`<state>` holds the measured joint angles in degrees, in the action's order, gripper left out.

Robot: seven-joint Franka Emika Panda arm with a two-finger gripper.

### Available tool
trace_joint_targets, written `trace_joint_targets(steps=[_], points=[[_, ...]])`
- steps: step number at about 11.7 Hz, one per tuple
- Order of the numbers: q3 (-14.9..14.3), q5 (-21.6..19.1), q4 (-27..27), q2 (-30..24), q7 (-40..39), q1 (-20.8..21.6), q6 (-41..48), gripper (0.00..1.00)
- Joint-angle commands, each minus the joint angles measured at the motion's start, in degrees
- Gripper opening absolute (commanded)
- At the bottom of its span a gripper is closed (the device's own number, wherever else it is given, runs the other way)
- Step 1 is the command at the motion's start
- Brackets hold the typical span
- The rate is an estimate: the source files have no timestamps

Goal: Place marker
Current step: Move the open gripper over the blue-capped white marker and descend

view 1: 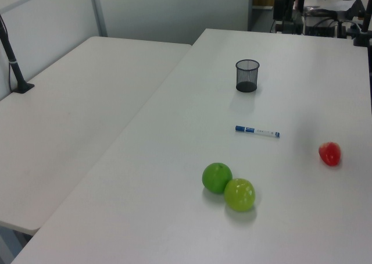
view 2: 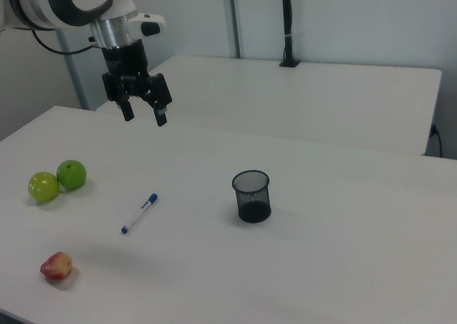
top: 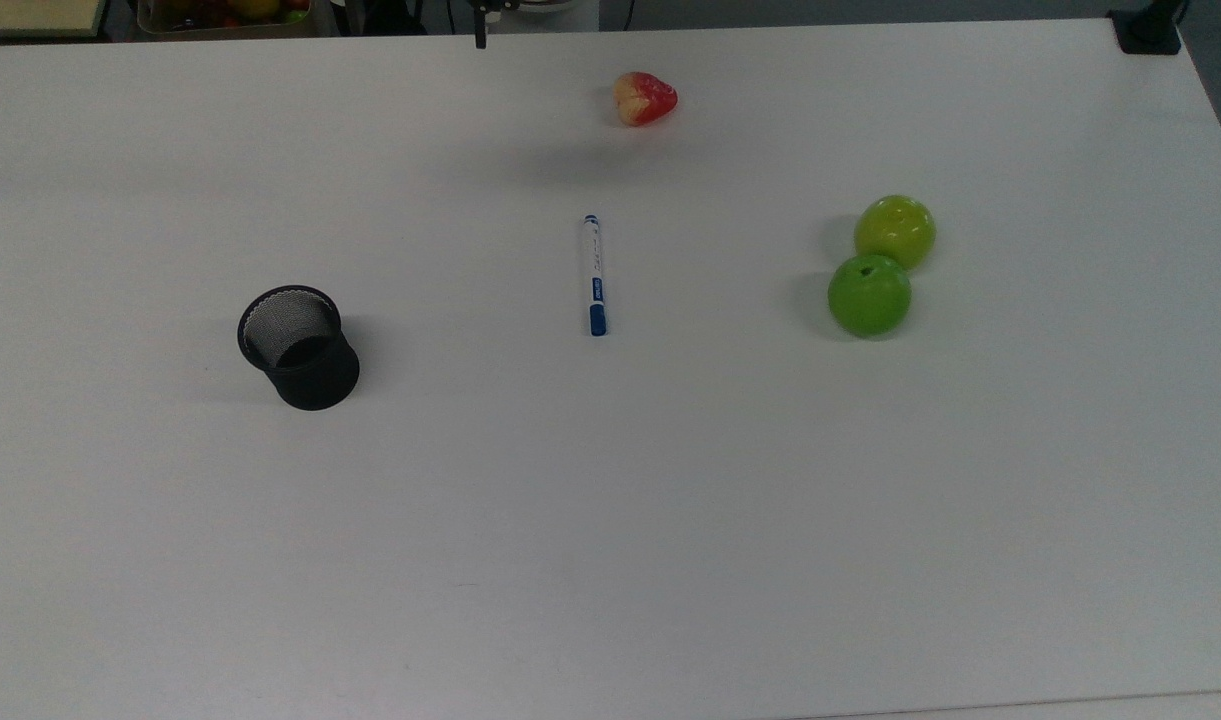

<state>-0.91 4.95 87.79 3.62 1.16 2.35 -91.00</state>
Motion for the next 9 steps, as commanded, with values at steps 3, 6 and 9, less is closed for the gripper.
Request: trace_joint_targets(steps=[3,6,9], points=[[1.4,-0.9,1.3,1.1,0.6,1.4,-3.9,1.0],[5.2,-0.9,3.8,3.2,3.6,2.7,-7.9,1.0],[7.6,-0.9,9.0,3.3,6.0,3.1,-12.9,1.0]])
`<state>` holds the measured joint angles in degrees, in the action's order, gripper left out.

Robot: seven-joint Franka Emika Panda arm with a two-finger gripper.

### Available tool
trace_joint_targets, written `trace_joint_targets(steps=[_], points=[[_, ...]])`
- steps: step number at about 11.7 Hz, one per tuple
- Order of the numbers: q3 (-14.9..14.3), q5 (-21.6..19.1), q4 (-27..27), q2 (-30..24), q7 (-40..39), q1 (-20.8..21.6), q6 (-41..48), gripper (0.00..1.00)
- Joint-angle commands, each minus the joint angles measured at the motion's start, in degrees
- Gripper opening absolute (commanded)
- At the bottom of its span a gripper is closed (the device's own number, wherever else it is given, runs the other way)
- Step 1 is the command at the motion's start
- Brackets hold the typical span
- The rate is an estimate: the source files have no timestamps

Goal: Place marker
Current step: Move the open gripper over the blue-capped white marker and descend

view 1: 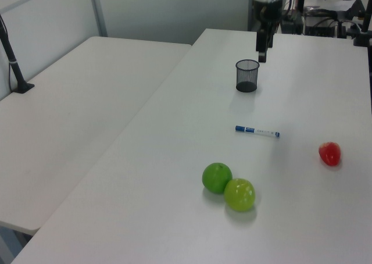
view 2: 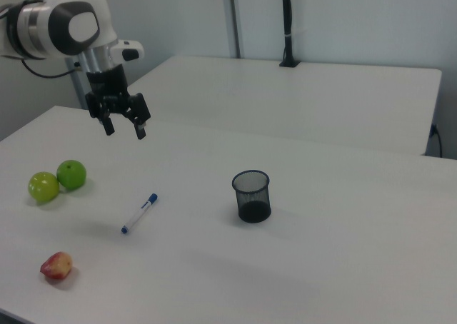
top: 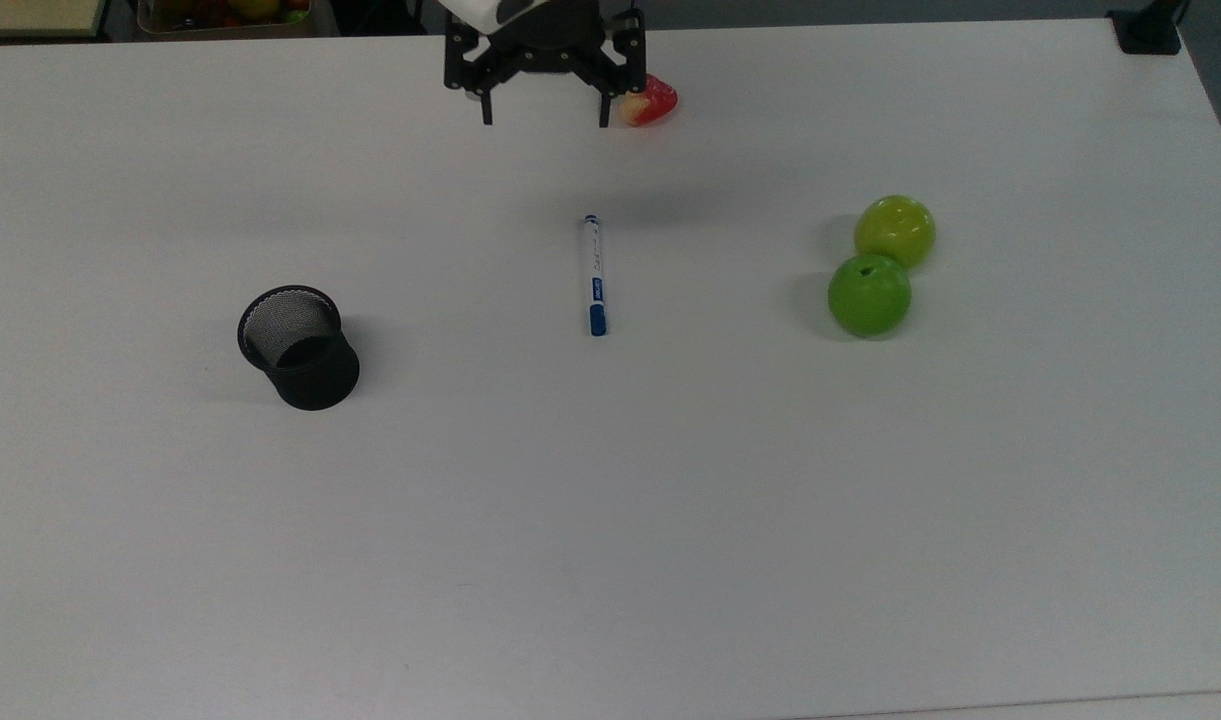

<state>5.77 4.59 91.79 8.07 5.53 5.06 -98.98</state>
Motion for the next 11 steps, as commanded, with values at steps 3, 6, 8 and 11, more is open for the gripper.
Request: trace_joint_targets(steps=[3,6,8,11], points=[[1.0,-0.5,9.9,0.9,2.2,1.6,-10.3,1.0],[1.0,-0.5,12.0,5.4,6.3,2.4,-15.8,1.0],[1.0,-0.4,12.0,8.4,6.3,2.4,-18.9,1.0],[0.9,0.2,12.0,11.3,6.3,2.1,-21.6,1.0]])
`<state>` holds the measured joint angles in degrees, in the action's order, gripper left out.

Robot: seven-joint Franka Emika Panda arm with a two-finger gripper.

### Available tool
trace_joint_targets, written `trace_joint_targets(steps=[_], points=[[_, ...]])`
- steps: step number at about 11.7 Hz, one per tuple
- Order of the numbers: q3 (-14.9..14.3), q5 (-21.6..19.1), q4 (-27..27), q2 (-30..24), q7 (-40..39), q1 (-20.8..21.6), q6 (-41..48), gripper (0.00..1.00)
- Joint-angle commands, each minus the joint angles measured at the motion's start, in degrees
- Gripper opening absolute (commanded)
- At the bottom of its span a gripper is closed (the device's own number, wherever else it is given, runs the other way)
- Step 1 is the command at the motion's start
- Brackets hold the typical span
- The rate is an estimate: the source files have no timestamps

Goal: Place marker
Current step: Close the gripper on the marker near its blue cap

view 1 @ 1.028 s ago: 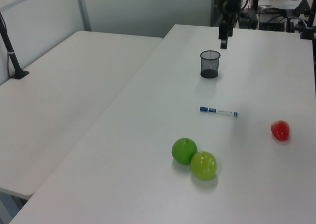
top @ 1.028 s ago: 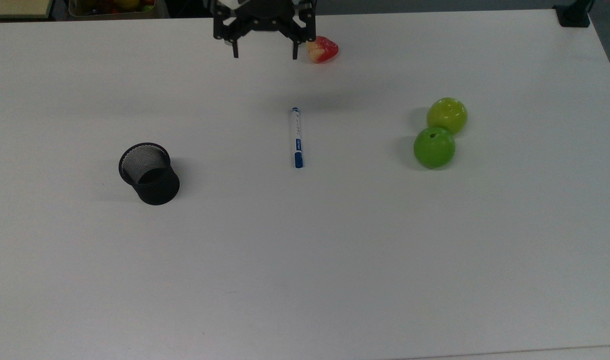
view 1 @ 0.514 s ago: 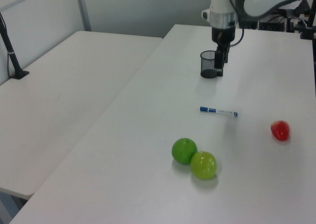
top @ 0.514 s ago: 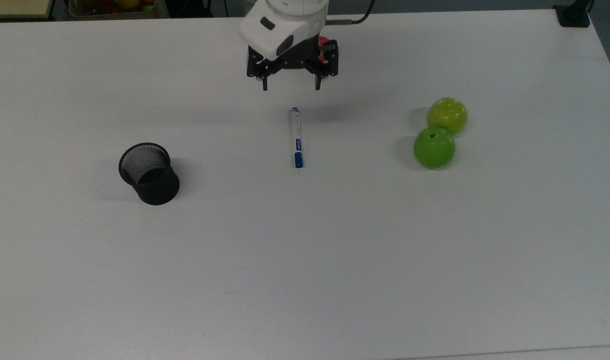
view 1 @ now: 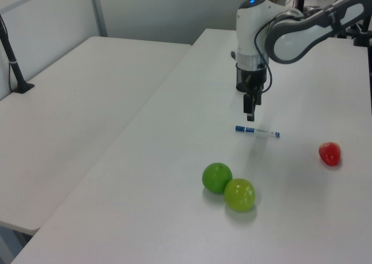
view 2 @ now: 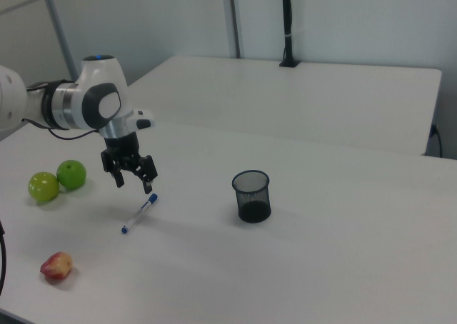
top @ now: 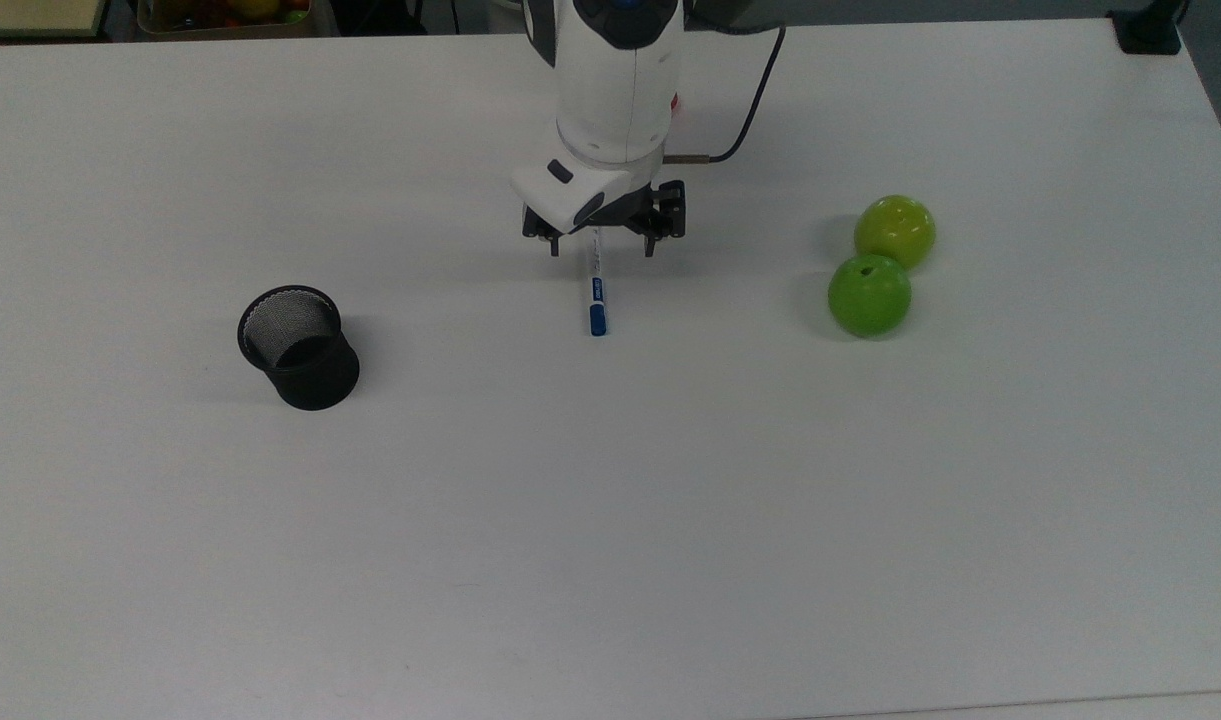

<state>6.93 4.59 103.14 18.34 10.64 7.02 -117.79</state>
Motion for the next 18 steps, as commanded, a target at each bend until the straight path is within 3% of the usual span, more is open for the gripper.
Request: trace_joint_targets(steps=[1,7,9,10,14,18], points=[[-0.3,0.5,0.6,2.1,1.2,0.2,-2.9,1.0],[-0.4,1.9,0.0,6.2,1.1,-0.9,-7.6,1.0],[-0.5,1.9,0.0,6.6,1.1,-1.3,-8.5,0.94],[-0.6,1.9,-0.1,6.9,1.1,-1.3,-8.7,0.87],[-0.6,1.9,-0.1,7.0,1.1,-1.5,-8.8,0.4],[-0.6,1.9,-0.2,7.0,1.2,-1.4,-8.8,0.14]])
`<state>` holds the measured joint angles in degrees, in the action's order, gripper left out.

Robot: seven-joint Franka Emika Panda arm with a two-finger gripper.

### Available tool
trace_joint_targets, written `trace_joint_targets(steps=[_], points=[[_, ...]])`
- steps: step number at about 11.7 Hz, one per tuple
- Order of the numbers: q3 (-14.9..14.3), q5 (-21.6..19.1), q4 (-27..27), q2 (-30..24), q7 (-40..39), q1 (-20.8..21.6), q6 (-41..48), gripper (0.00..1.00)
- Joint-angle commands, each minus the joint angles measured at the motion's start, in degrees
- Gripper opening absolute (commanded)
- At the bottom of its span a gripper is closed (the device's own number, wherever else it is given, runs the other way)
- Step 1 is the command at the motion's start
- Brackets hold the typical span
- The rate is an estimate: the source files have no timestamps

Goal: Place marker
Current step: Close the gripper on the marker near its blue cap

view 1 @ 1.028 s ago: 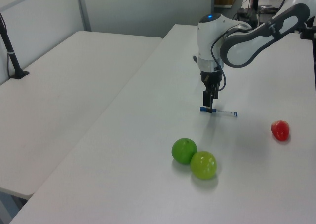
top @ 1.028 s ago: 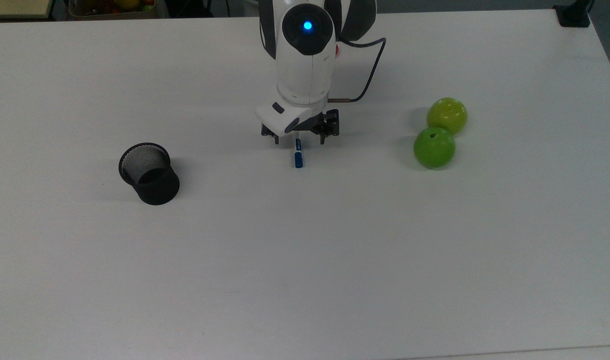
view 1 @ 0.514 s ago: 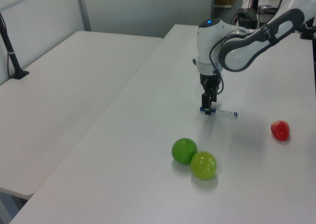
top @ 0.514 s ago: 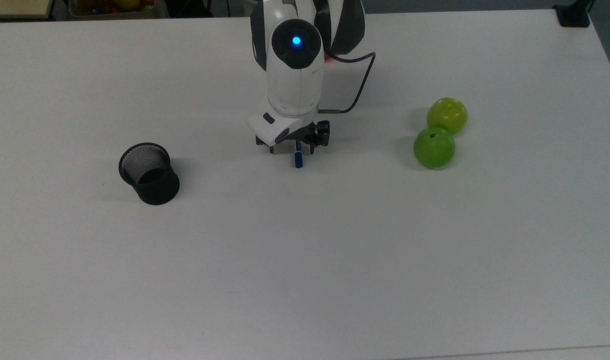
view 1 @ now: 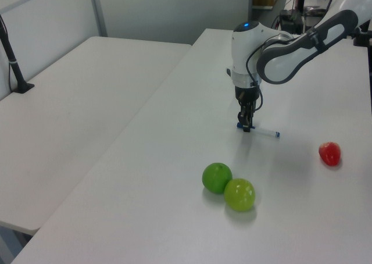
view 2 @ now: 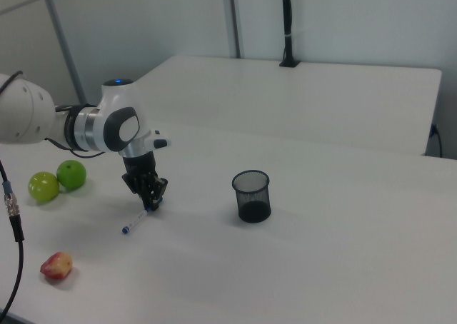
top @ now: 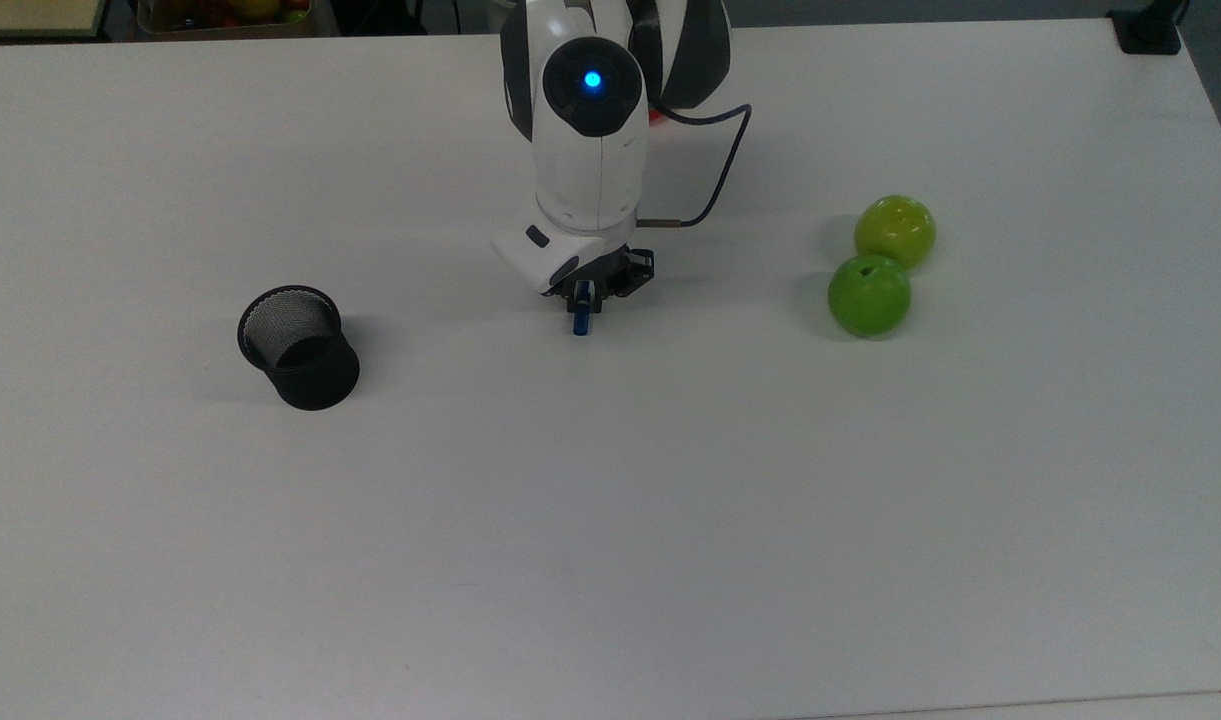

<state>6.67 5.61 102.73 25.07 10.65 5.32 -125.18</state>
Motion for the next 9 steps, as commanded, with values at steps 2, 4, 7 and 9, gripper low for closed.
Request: trace_joint_targets(steps=[2,4,7,9], points=[[-0.3,0.9,0.2,0.2,1.3,0.4,-1.4,0.09],[-0.3,0.9,0.1,0.1,1.3,0.3,-1.3,0.08],[-0.3,0.8,-0.9,-1.0,1.3,0.3,0.0,0.07],[-0.3,0.5,-4.3,-2.6,1.4,0.2,7.2,0.07]])
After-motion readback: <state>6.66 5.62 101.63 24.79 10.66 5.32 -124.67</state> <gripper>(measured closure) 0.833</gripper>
